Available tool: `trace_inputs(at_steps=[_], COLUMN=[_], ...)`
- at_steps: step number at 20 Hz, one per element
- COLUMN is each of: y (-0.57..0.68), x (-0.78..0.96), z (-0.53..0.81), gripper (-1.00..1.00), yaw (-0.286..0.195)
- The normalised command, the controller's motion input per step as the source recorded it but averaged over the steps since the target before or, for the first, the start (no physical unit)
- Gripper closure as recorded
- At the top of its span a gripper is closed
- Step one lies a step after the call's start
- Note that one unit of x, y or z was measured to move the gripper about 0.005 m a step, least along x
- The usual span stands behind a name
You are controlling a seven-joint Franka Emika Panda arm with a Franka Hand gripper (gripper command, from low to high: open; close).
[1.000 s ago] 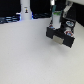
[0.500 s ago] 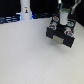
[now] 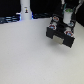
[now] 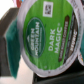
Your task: Open the kcup holder, insert the kcup into the holder, and close the kcup holder
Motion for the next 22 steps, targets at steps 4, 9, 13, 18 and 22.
trace_inputs(at_steps=[4,9,13,18,22], y=[0.12,0.00,0.00,-0.01,-0.02], x=[-0.30,-0.18,-0.19,-0.23,-0.12], z=[-0.17,-0.22,-0.25,-0.27,-0.25], gripper=[1.00,1.00,1.00,1.00,1.00], yaw=[0.096,0.035,0.030,0.032,0.009])
